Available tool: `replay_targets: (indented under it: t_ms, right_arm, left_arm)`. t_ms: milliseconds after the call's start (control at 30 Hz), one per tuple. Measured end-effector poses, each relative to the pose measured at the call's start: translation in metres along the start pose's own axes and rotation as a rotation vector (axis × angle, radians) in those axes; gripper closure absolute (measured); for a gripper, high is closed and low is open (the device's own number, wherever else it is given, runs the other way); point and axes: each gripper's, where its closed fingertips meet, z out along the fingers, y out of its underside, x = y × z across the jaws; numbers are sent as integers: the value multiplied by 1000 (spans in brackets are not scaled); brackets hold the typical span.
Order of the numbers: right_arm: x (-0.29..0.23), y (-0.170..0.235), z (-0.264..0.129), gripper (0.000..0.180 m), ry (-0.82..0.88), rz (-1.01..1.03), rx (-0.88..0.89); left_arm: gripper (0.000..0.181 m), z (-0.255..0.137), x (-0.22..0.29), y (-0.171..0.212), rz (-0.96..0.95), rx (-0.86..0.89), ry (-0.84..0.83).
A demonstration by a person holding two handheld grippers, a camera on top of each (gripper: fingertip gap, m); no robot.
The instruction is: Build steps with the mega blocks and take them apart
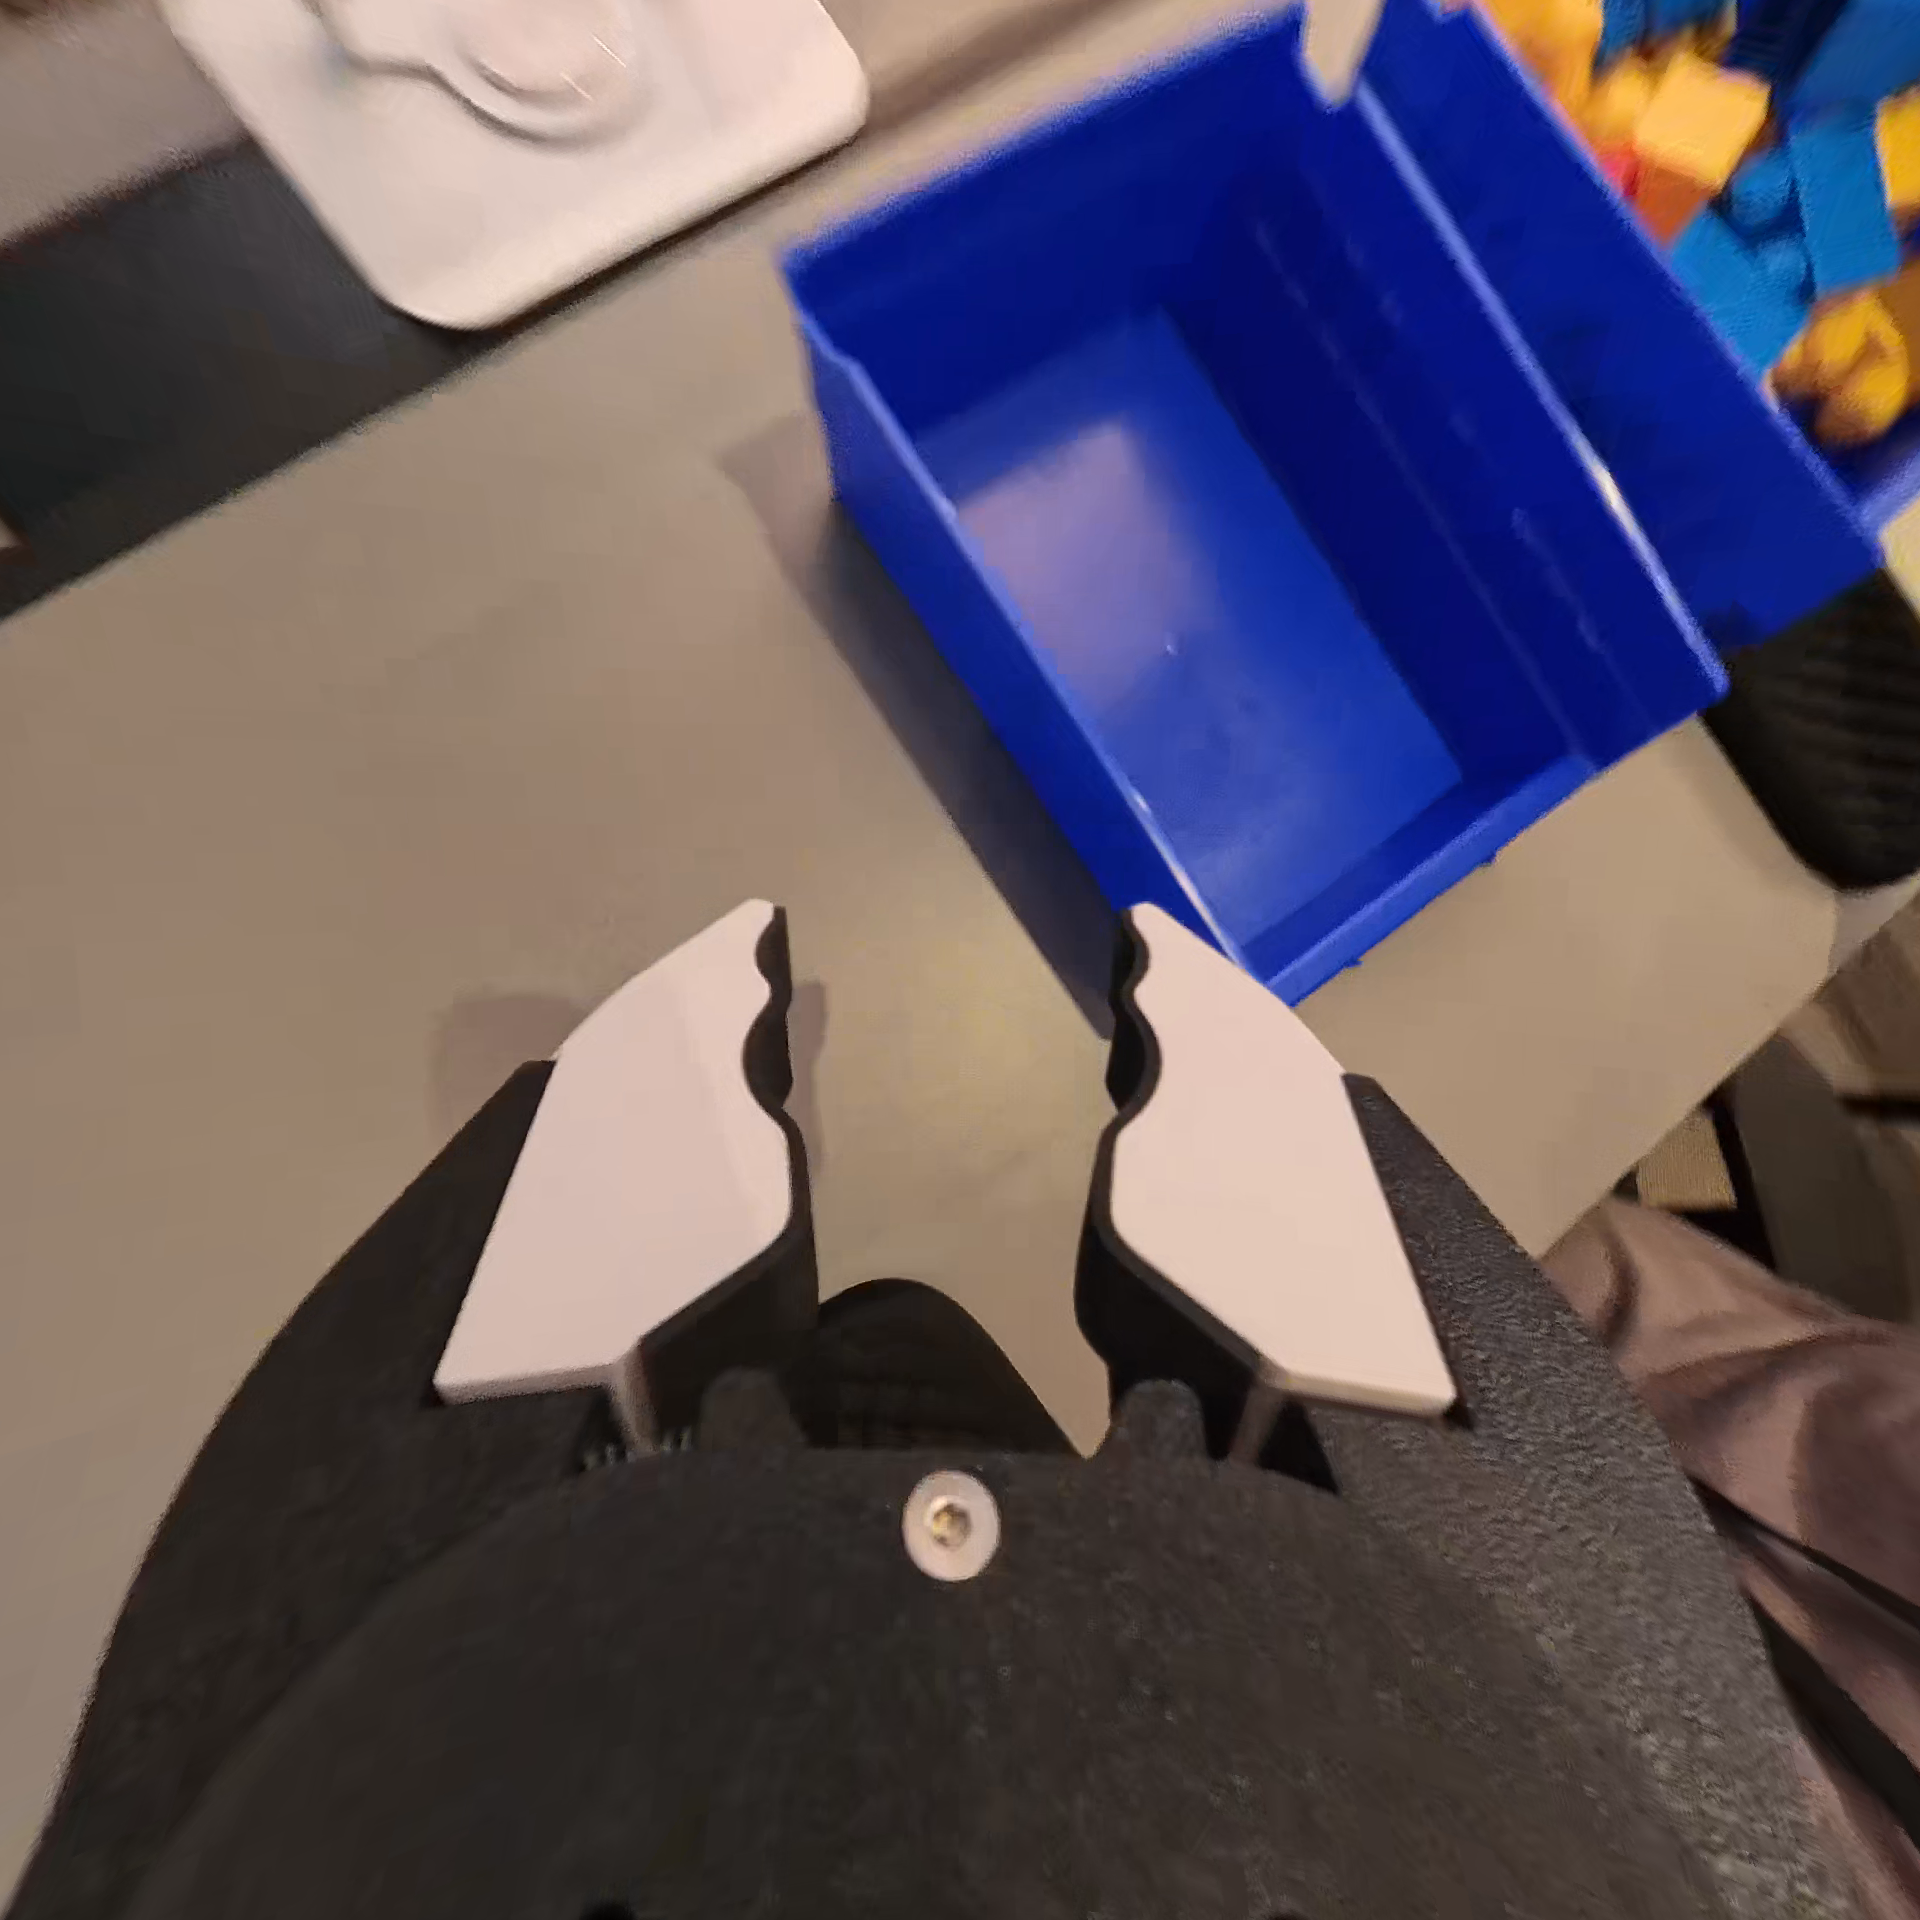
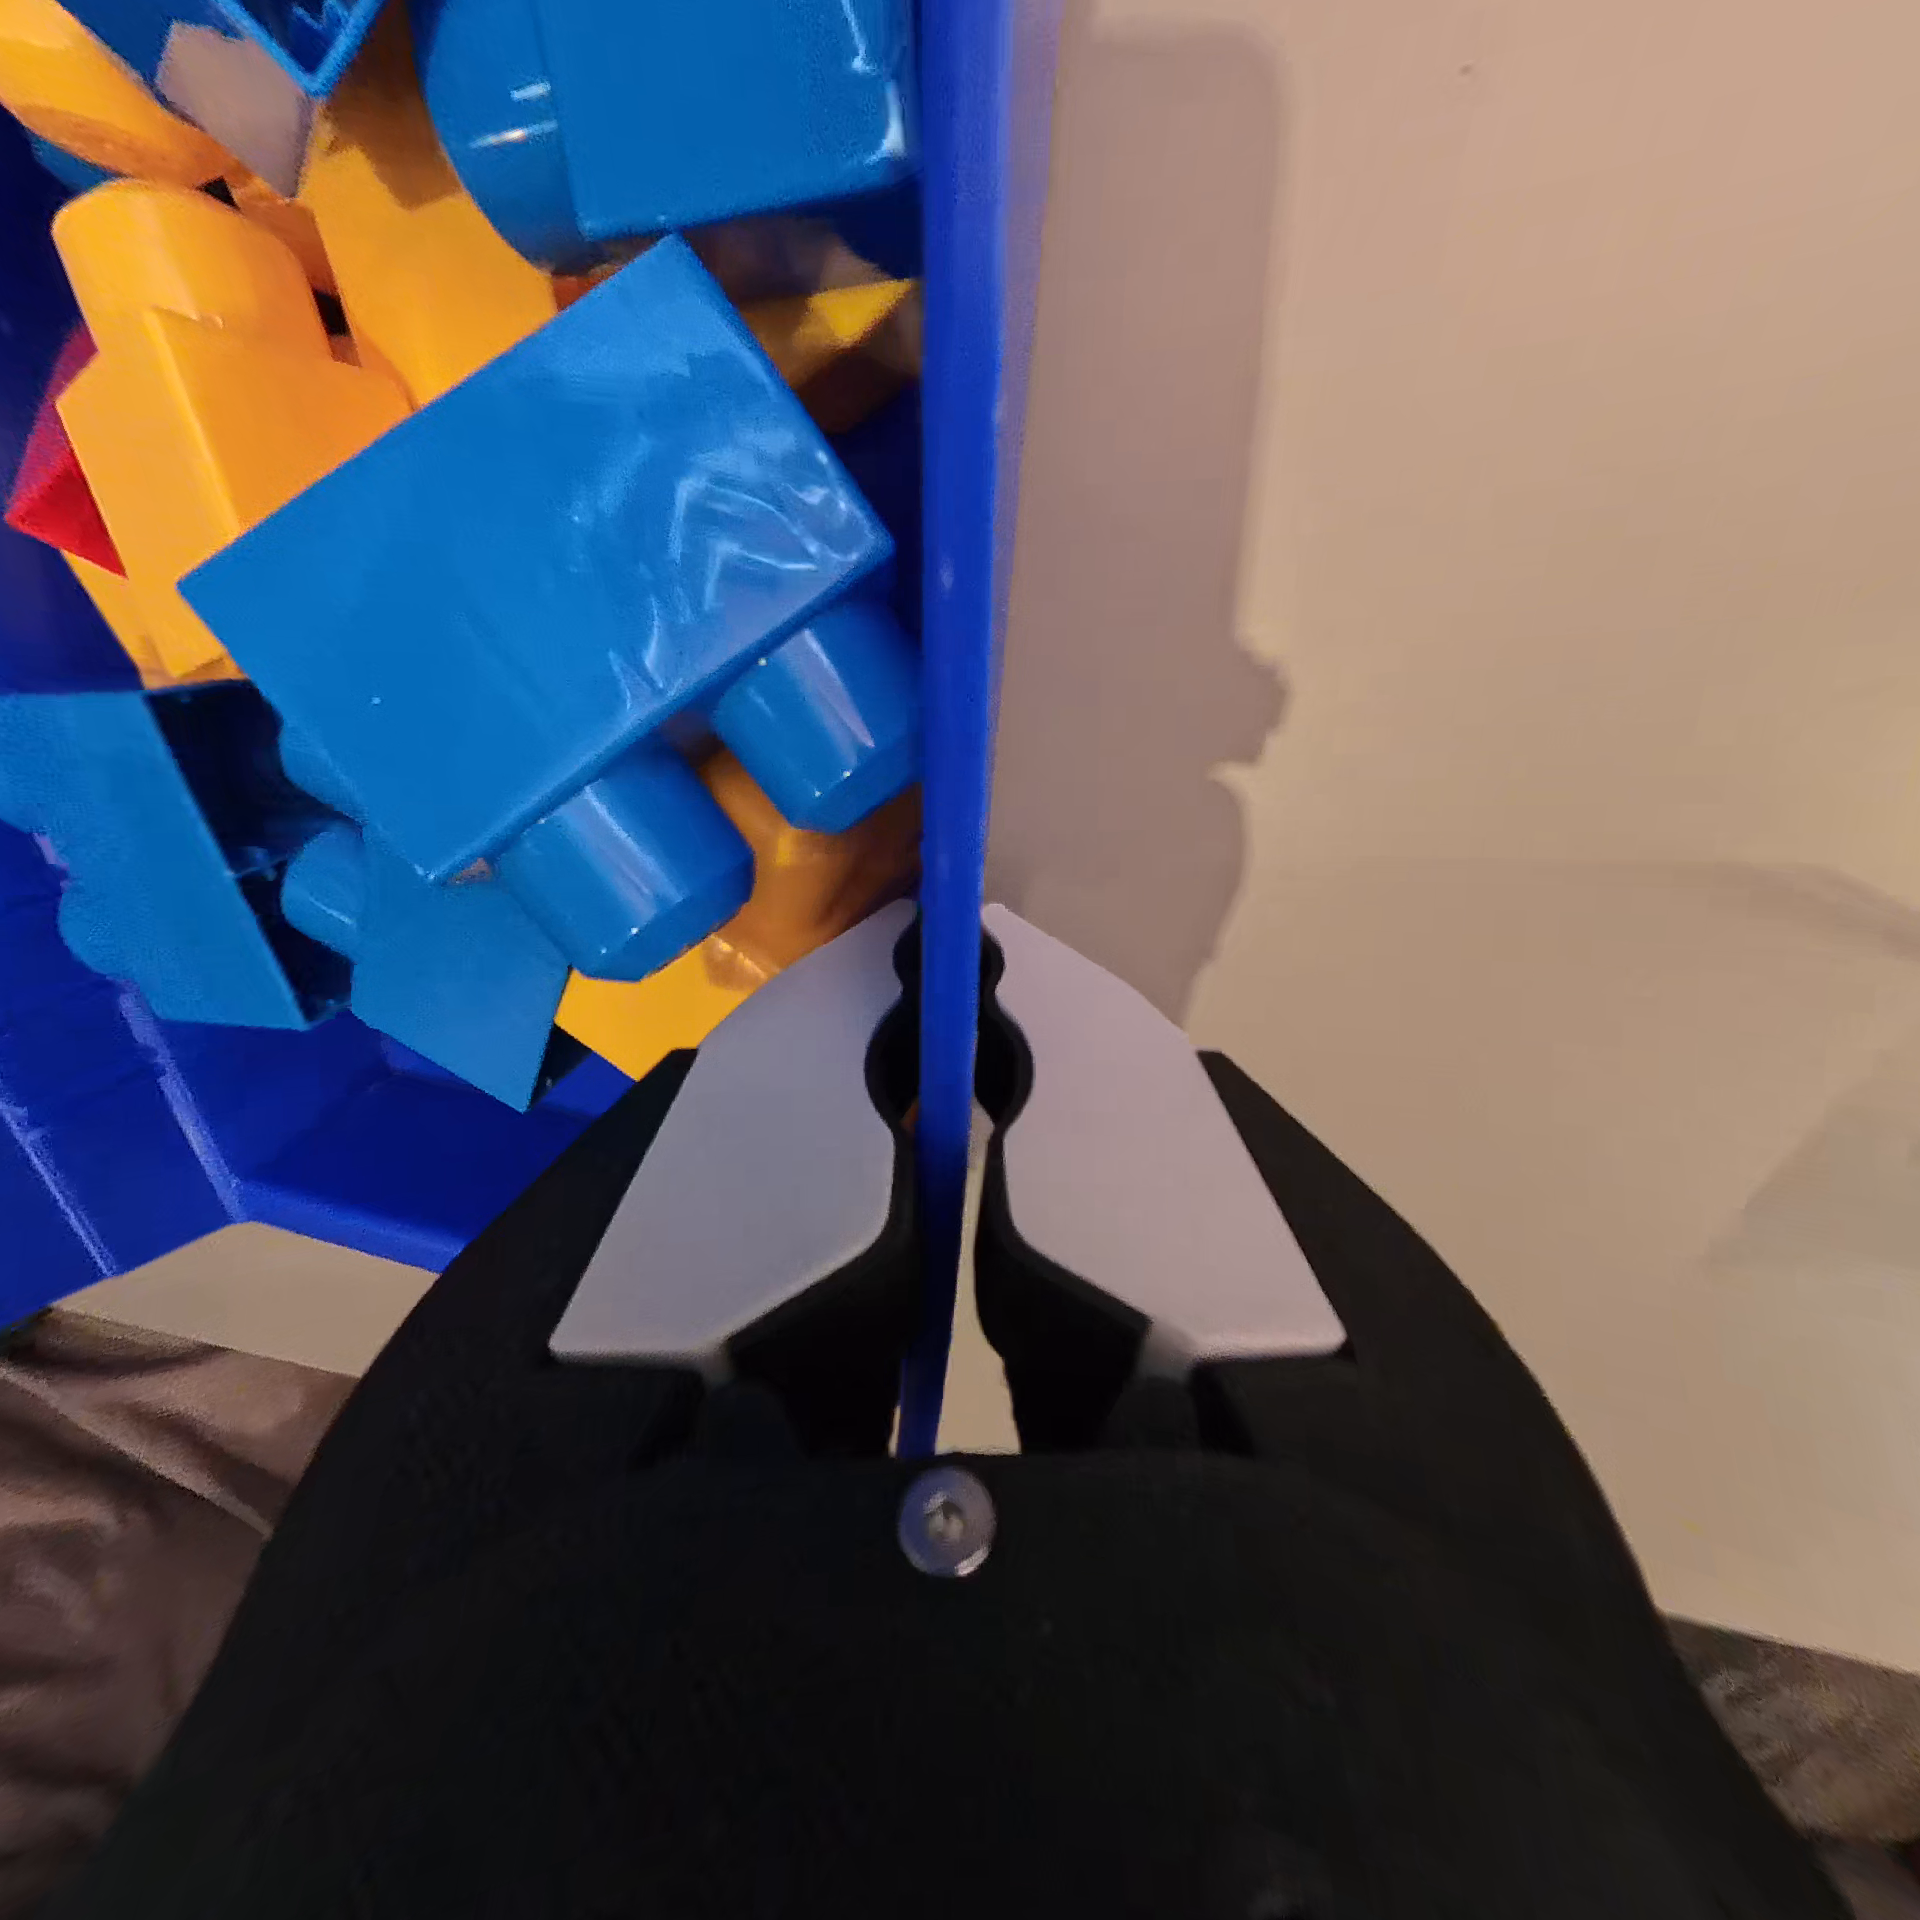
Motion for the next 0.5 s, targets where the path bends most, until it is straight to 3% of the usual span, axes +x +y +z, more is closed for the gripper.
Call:
replay_targets:
  t_ms: [133,300,500]
  right_arm:
    - [-4,1,-29,173,7,11,11]
    - [-24,-10,-80,173,50,-17,44]
    - [-108,-46,-134,174,81,-163,41]
  left_arm:
    - [124,-48,-30,6,-89,147,-54]
    - [124,-75,-38,12,-97,228,-49]
    - [122,-88,-40,18,-92,261,-58]
